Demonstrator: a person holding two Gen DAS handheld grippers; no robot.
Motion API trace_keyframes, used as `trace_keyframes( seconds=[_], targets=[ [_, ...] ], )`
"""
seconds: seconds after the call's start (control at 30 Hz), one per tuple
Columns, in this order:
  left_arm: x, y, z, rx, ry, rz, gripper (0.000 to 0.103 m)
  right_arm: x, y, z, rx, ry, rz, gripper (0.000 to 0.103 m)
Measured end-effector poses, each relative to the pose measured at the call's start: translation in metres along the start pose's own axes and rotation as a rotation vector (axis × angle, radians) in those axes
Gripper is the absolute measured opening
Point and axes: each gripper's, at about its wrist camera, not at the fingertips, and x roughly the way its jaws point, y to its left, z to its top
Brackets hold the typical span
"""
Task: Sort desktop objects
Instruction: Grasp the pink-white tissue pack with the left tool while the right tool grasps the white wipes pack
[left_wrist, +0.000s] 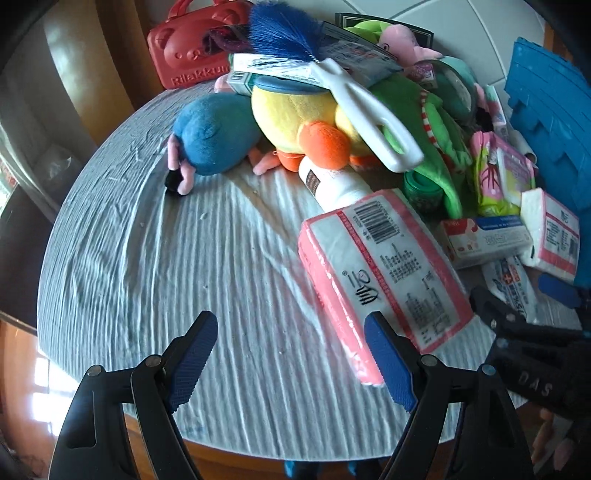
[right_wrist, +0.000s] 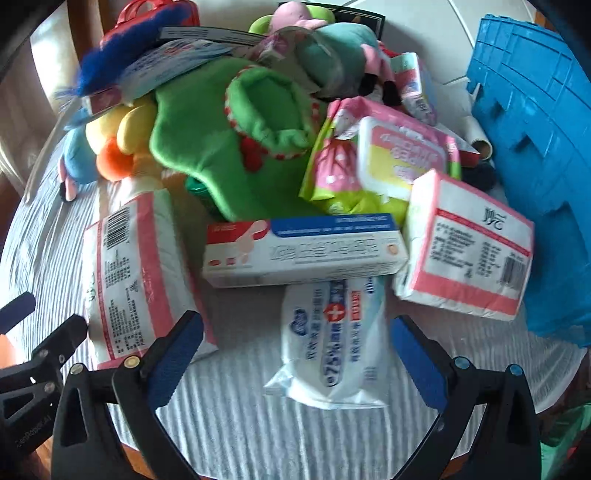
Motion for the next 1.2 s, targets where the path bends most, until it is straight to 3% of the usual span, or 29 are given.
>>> trace_keyframes(
  seconds=[0.07,0.13,0.23,0.37,0.5,0.67,0.73,0.83,1.2],
  targets=[
    [-0.003,0.014,0.006,-0.03,-0.009,0.027,0.079,0.002,0.017,-0.005,-0.011,0.028,0.08,0.103],
    [-0.005,0.021,0.012,-0.052,-0.004,0.0,0.079,0.005,0.032,-0.01,-0.023,0.052,0.142,0.103],
    [-0.012,0.01,0.015,-0.018,-0.02,-0.026,0.08,0.004,0.048,-0.016,-0.062,0.056,0.155,0.103],
    [-0.009,-0.017,0.015,0.06,-0.007,-0.066,0.08,-0.005,0.026,-0.022,-0.011,0.049,0.103,0.103],
    [0.014,-0.033,0.014,0.099,0.053,-0.054,0.084,-0.023,-0.02,-0.026,0.069,0.016,0.037,0.103],
    [0.029,-0.04,0.011,0.104,0.078,-0.007,0.091,-0.021,-0.055,-0.024,0.167,0.025,0.026,0.103],
    [0.034,-0.045,0.008,0.134,0.072,0.039,0.092,-0.011,-0.059,-0.023,0.183,0.044,0.032,0.103],
    [0.034,-0.047,0.006,0.148,0.055,0.05,0.092,0.004,-0.053,-0.019,0.185,0.055,0.028,0.103],
    [0.039,-0.035,0.005,0.122,0.056,-0.013,0.09,0.037,-0.039,-0.02,0.159,0.113,0.032,0.103]
  ],
)
